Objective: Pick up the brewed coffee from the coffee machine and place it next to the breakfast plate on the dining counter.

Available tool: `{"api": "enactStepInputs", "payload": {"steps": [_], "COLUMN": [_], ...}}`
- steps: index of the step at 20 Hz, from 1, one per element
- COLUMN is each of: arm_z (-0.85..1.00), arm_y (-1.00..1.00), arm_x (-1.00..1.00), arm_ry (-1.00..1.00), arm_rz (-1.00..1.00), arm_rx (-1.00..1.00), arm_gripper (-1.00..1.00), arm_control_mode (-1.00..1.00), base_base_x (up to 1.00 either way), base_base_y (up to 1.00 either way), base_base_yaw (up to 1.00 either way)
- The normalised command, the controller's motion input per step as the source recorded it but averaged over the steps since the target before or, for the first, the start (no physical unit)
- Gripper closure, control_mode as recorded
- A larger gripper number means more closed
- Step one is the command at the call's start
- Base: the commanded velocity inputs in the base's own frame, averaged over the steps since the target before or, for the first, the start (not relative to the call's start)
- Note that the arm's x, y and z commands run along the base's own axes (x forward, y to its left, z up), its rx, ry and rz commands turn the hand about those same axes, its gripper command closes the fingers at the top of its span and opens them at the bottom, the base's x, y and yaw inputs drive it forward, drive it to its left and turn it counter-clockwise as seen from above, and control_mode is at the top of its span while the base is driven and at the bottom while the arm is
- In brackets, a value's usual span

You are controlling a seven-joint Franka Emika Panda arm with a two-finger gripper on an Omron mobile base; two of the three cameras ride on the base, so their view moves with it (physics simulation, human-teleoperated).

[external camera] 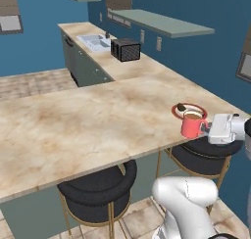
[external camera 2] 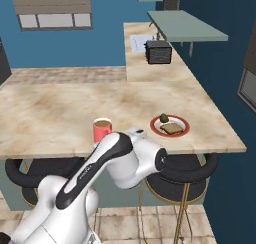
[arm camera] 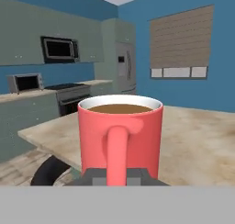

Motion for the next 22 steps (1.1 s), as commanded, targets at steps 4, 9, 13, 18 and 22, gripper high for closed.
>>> {"api": "enactStepInputs", "payload": {"steps": [4, 9, 13, 18, 22], "arm_z": [-0.3, -0.1, -0.1, -0.12, -0.24], "arm_y": [0.49, 0.21, -0.18, -0.42, -0.42], "arm_x": [1.0, 0.91, 0.65, 0.47, 0.38], "arm_ry": [0.05, 0.05, -0.01, -0.01, 0.05], "arm_rz": [-0.46, -0.32, 0.01, 0.07, 0.17], "arm_rx": [0.0, 0.0, 0.01, -0.06, -0.09], "arm_gripper": [1.0, 1.0, 1.0, 1.0, 1.0], "arm_control_mode": [-1.0, -1.0, -1.0, -1.0, -1.0], "base_base_x": [0.0, 0.0, 0.0, 0.0, 0.0], "base_base_y": [0.0, 0.0, 0.0, 0.0, 0.0], "base_base_yaw": [0.0, 0.0, 0.0, 0.0, 0.0]}}
